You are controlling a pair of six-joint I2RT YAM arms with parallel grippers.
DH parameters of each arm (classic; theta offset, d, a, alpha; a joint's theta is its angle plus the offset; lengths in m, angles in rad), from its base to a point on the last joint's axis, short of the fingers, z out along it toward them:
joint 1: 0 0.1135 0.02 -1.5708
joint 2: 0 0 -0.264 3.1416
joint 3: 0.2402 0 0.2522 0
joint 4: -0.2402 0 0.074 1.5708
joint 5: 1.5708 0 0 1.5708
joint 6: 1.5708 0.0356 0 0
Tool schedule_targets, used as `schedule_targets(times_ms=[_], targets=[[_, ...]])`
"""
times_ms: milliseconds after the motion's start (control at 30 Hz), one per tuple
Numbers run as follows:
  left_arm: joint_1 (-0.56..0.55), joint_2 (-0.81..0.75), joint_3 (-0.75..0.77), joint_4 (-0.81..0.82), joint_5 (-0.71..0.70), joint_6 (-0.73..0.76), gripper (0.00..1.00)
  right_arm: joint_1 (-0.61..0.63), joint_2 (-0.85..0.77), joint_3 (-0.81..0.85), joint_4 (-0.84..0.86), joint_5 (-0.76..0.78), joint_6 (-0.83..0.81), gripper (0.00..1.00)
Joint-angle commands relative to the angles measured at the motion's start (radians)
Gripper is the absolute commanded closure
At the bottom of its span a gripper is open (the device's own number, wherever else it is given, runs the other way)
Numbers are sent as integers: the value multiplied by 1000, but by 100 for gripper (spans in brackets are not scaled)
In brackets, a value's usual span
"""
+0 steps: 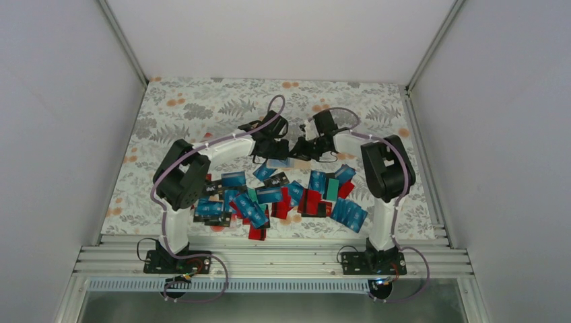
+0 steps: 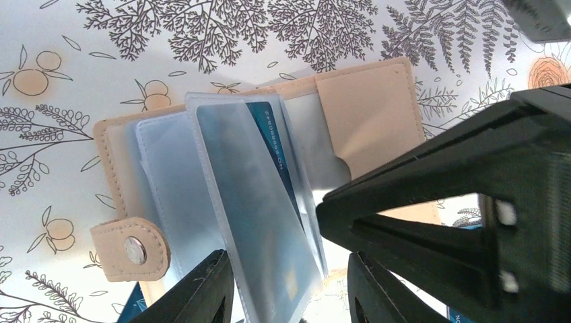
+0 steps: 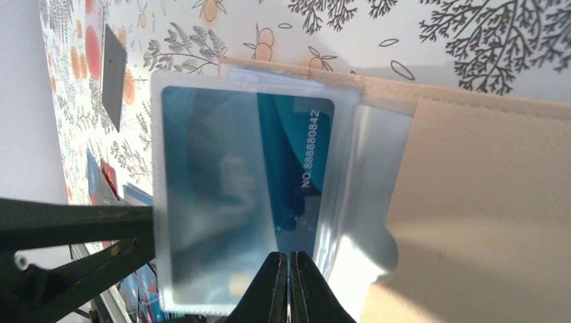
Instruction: Put the credit cards into the card holder
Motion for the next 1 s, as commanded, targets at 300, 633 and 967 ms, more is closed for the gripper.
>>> schedule_targets(times_ms=[300, 633, 967], targets=[[-31, 75, 102, -30, -12, 7, 57, -80, -243, -190, -2, 166, 33, 95], [-98, 226, 317, -62, 81, 19, 56, -158, -421, -301, -6, 192, 45, 95], [-122, -10, 118, 2, 61, 24, 39, -158, -551, -320, -13, 137, 43, 89]])
